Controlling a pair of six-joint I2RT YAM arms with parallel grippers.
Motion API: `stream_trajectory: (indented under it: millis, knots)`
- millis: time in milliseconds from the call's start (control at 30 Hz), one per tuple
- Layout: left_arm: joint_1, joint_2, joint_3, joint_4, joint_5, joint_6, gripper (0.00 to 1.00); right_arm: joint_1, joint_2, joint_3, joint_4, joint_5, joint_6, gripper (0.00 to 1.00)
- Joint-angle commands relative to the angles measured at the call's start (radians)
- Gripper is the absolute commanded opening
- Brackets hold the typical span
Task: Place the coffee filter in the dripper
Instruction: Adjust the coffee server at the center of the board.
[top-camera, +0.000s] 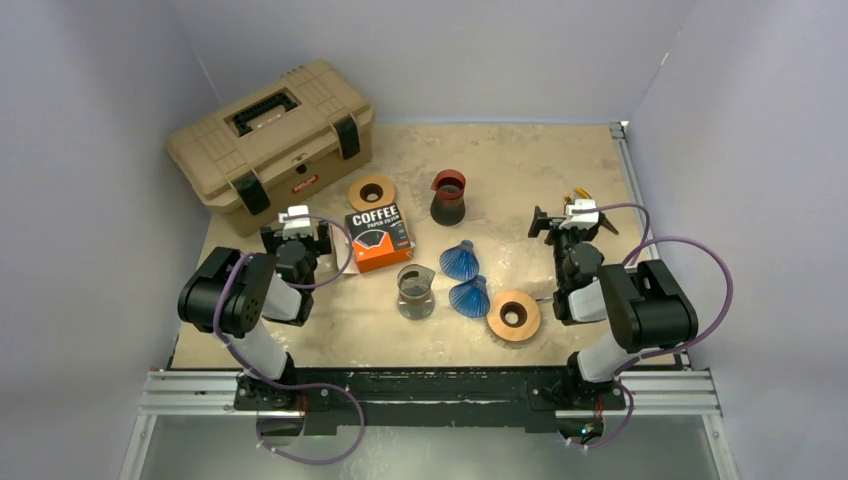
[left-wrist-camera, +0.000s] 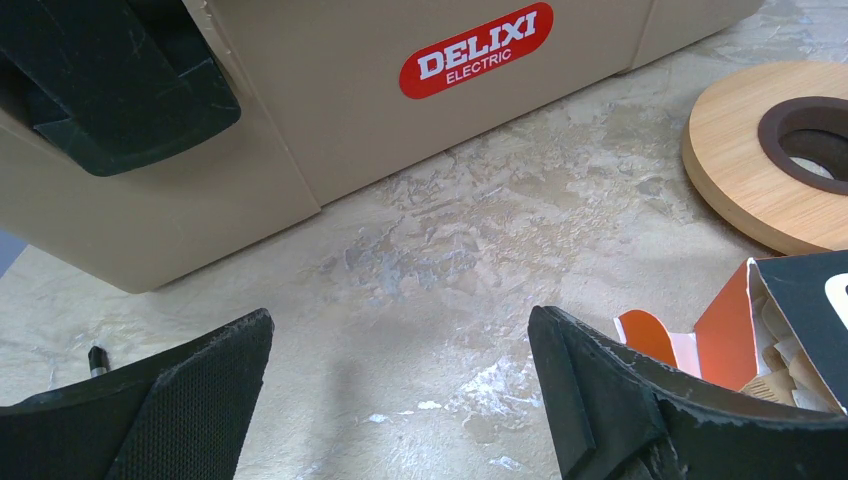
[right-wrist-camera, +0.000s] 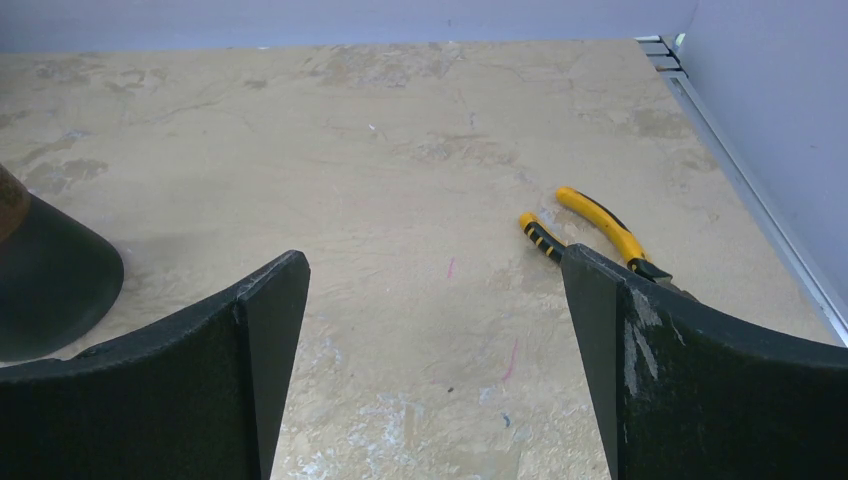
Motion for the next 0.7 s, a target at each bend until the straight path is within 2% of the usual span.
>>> stream_trajectory:
  millis: [0,133,300,367,500,567,667]
  knots:
    - [0.007,-0.02,0.014,0.031,-0.001,-0.02,0.99,-0.003,-0.016,0.012,0.036,0.005,-0.01,0.99]
    - [0.008,-0.02,0.014,0.03,-0.001,-0.02,0.99,-0.004,-0.015,0.014,0.033,0.008,-0.009,0.99]
    - [0.007,-0.024,0.008,0.043,-0.023,-0.018,0.99,-0.003,-0.021,0.019,0.052,0.176,0.023,0.99]
    - [0.003,-0.078,-0.009,0.029,-0.038,-0.016,0.99,-0.001,-0.072,0.034,-0.029,0.229,0.024,0.99]
    - [-0.031,-0.329,0.013,-0.218,-0.079,-0.034,0.99,-0.002,-0.238,0.174,-0.421,0.261,0.121,0.99]
    - [-0.034,-0.465,0.073,-0.436,-0.083,-0.165,1.0,-0.001,-0.311,0.247,-0.592,0.247,0.222,0.99]
    - [-0.033,-0.603,0.196,-0.768,-0.086,-0.363,0.99,-0.001,-0.395,0.288,-0.738,0.19,0.299,0.99]
